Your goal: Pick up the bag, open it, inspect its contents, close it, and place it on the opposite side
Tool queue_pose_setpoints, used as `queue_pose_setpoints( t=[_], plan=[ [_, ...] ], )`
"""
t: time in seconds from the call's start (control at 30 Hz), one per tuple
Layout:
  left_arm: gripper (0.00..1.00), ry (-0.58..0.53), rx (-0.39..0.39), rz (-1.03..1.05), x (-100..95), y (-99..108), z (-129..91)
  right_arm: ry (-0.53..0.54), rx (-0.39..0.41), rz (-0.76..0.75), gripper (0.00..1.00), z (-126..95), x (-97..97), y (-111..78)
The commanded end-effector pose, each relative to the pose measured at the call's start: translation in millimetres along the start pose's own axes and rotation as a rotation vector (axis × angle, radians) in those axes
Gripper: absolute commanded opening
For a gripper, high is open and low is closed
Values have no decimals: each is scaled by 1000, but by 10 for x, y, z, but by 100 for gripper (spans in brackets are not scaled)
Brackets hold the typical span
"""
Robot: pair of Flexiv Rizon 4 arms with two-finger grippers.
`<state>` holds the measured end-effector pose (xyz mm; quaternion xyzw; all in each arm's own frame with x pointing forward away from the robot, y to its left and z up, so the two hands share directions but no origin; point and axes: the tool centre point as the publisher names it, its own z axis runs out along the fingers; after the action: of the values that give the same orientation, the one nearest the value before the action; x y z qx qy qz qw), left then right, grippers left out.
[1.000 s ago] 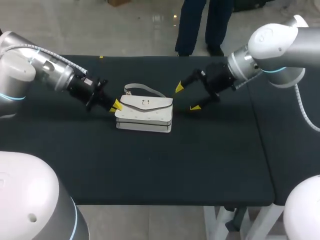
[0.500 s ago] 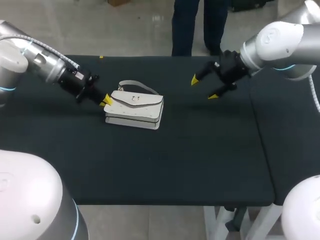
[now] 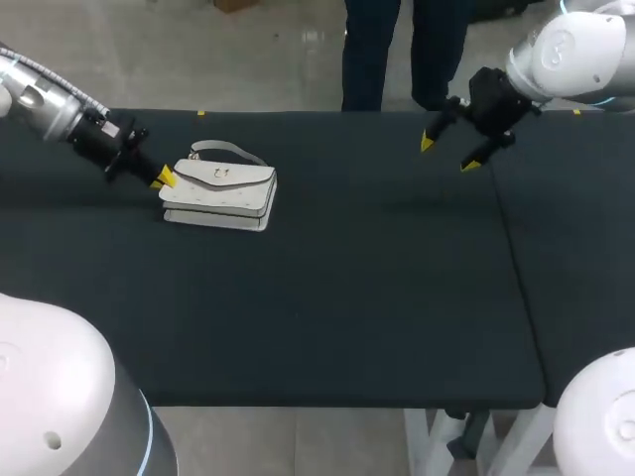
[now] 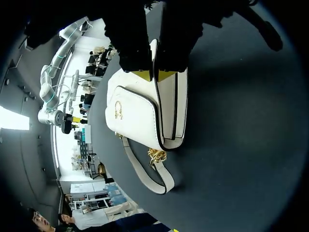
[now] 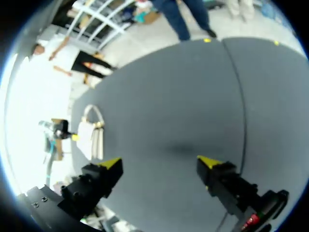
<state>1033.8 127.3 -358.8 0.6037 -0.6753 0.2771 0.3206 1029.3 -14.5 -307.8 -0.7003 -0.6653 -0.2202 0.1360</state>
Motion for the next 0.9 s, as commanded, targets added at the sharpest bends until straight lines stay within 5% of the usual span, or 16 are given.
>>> queue_pose_setpoints(
  t=[0.03,0.23,0.63,0.9],
  plan=[
    [0,34,-98,9,-193,-116,-173,-56,19,5,100,-79,-105,113],
    [0,12,-131,45,-387,-237,-524,-150,39,-18,100,-124,-174,133],
    [0,12,-131,45,-387,-237,-524,-150,39,-18,100,-124,-174,133],
    [0,9,-128,127,-596,-480,-1061,-214,41,-56,100,-360,-374,193]
  ],
)
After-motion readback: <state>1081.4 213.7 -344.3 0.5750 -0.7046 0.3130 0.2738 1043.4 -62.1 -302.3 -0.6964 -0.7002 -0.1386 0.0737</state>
